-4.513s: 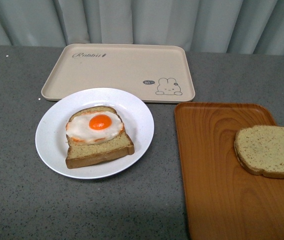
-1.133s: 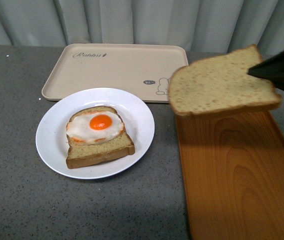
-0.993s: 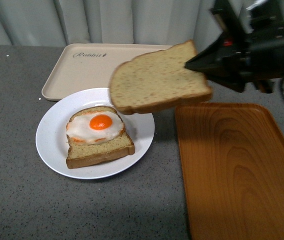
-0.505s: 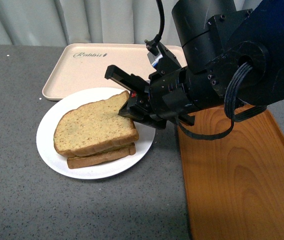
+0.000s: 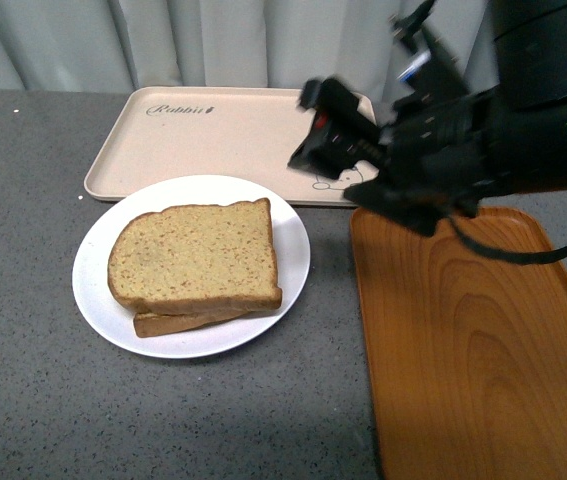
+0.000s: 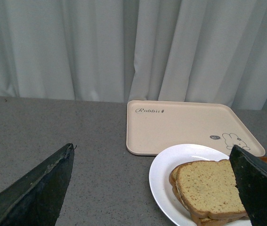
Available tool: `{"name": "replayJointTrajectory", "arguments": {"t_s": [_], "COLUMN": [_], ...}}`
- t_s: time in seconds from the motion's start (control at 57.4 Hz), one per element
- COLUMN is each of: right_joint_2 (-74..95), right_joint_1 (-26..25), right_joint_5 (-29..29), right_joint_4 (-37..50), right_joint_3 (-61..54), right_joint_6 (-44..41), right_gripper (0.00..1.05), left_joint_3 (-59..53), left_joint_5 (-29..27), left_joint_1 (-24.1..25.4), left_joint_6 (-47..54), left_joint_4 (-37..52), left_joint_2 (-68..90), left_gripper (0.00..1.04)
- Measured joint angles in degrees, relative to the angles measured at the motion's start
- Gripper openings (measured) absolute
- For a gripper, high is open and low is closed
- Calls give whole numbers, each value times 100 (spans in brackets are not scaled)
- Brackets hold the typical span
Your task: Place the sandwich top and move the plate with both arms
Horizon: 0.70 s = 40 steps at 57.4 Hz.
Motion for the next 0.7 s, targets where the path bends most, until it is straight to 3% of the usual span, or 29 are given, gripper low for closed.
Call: {"name": "replayJointTrajectory", "arguments": {"t_s": [0.052,0.087,0.139,0.383,0.523,0.645,0.697], "right_joint_2": [-728,-1040,-1580,-3775,-4124,-4417,-4487], "right_joint_1": [-328,-468,-686,-1292,-1412,-1506,-1711], "right_joint_5": [671,938,1379,2256,2315,2205,1897], "right_joint_4": [-20,-48,-81,973,2955,3244,3314], "right_joint_3": [-533,-782,-1209,-2942,-3897,-4190,-4354], "right_joint_6": [-442,-651,-1008,-2337,-3112,-3311,-3344], "right_gripper": [94,98,95,95,73,52,43], "left_joint_3": [0,0,0,0,0,0,0], "left_joint_5": [0,0,0,0,0,0,0], "left_joint_1": [0,0,0,0,0,0,0], "left_joint_6": [2,2,0,0,2,0,0], "left_joint_4": [0,0,0,0,0,0,0], "left_joint_2": [0,0,0,0,-4,0,-2], "left_gripper": [98,98,98,98,98,98,98]}}
